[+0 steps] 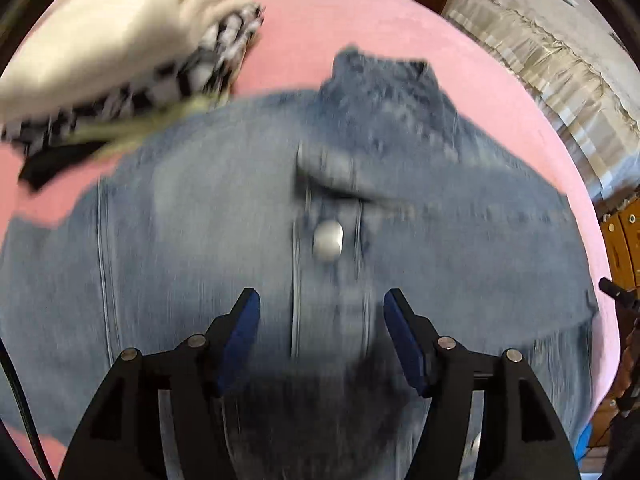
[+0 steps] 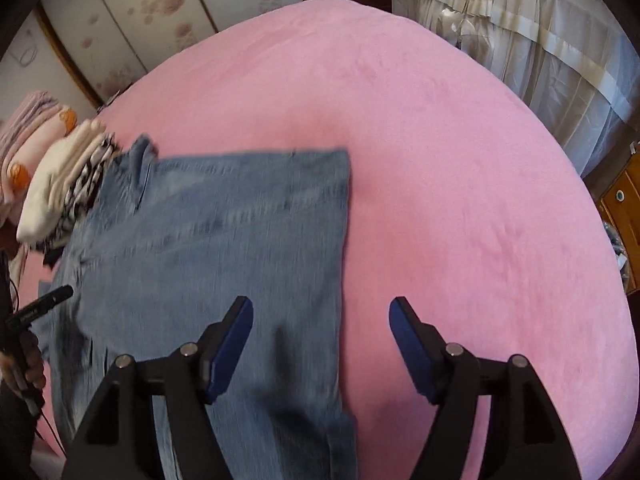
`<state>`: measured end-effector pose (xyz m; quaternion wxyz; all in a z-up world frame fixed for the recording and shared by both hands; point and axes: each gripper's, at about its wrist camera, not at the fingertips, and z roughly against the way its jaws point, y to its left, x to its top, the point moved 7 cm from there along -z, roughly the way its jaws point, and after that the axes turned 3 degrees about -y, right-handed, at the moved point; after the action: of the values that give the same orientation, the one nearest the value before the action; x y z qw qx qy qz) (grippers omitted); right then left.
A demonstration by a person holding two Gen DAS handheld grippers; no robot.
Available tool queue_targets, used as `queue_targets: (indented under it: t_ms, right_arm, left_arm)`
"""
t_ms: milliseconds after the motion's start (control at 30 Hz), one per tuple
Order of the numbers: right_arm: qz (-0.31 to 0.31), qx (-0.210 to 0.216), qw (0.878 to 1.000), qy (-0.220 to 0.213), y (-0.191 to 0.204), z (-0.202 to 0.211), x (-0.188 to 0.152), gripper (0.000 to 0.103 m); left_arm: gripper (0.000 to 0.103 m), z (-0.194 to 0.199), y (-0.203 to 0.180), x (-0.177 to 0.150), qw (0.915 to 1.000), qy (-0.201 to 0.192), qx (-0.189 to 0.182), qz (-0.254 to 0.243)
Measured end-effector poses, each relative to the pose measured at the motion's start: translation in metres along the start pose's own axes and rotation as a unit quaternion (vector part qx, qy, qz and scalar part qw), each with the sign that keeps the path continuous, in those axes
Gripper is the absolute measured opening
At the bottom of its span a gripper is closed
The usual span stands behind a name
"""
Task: Fold large clothes
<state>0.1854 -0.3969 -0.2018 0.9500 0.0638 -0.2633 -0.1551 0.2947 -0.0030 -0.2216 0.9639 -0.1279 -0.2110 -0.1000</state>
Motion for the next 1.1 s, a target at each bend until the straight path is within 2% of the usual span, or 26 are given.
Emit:
queue_targets:
  t_ms: [100,133,167,200,233,267,300,367,467,533,567,633,700,767,867,967,1100]
  right_arm:
    - [0.018,0.0,1.0,0.007,0.009,-0.002,-0.026,0.071]
    - [0.025,-0.003,1.0,0.009,0.009,-0.006,-0.029,0.068]
    - [0.033,-0.011,0.999,0.011,0.011,-0.011,-0.035,0.06]
    - [0.039,-0.018,0.999,0.015,0.013,-0.017,-0.039,0.034]
    - [0.044,-0.017,0.999,0.027,0.016,-0.026,-0.043,0.022]
    - [0.035,-0.015,0.999,0.032,0.011,-0.025,-0.047,0.02]
    - [0.025,-0.018,0.999,0.026,0.009,-0.021,-0.045,0.017]
    - [0.02,-0.031,0.999,0.0,0.004,-0.013,-0.041,0.017]
    - [0.002,-0.031,0.999,0.018,-0.004,-0.027,-0.052,0.019]
    - [0.003,-0.045,0.999,0.015,0.0,-0.02,-0.049,0.033]
    - [0.005,-0.065,0.998,0.011,0.001,-0.012,-0.048,0.036]
    - [0.014,-0.094,0.995,-0.015,0.006,0.005,-0.045,0.04]
    - [0.029,-0.097,0.994,-0.046,0.019,0.02,-0.044,0.04]
    - [0.046,-0.085,0.993,-0.065,0.039,0.026,-0.044,0.04]
    - [0.063,-0.05,0.995,-0.066,0.075,0.019,-0.044,0.04]
    - [0.077,-0.018,0.996,-0.049,0.111,0.002,-0.047,0.04]
    - [0.101,0.024,0.994,-0.044,0.155,-0.015,-0.047,0.04]
  left_arm:
    - [0.057,0.003,0.001,-0.021,0.9999,-0.009,-0.005,0.008]
    - [0.051,0.002,0.001,-0.024,0.9999,-0.012,-0.005,0.011]
    - [0.037,0.001,-0.002,-0.026,0.9997,-0.012,-0.012,0.018]
    - [0.033,-0.002,-0.003,-0.026,0.9996,-0.009,-0.014,0.021]
    - [0.03,-0.005,-0.006,-0.024,0.9997,-0.009,-0.004,0.021]
    - [0.02,-0.001,-0.011,-0.022,0.9997,-0.023,0.005,0.012]
    - [0.015,0.002,-0.015,-0.019,0.9994,-0.034,0.006,0.002]
    - [0.014,-0.006,-0.015,-0.022,0.9988,-0.033,0.032,-0.014]
    - [0.019,-0.008,-0.01,-0.025,0.9989,-0.032,0.035,-0.003]
    - [0.024,-0.002,-0.008,-0.026,0.9985,-0.033,0.044,0.002]
    - [0.024,0.003,-0.007,-0.028,0.9979,-0.035,0.054,0.005]
    - [0.024,0.013,-0.01,-0.032,0.9963,-0.047,0.072,0.004]
    - [0.024,0.022,-0.015,-0.035,0.996,-0.056,0.07,0.0]
    - [0.024,0.03,-0.032,-0.038,0.9966,-0.067,0.047,-0.004]
    - [0.029,0.033,-0.057,-0.036,0.9955,-0.087,0.031,-0.021]
    - [0.03,0.022,-0.079,-0.032,0.996,-0.08,0.02,-0.034]
    - [0.03,-0.001,-0.106,-0.024,0.9978,-0.061,-0.01,-0.024]
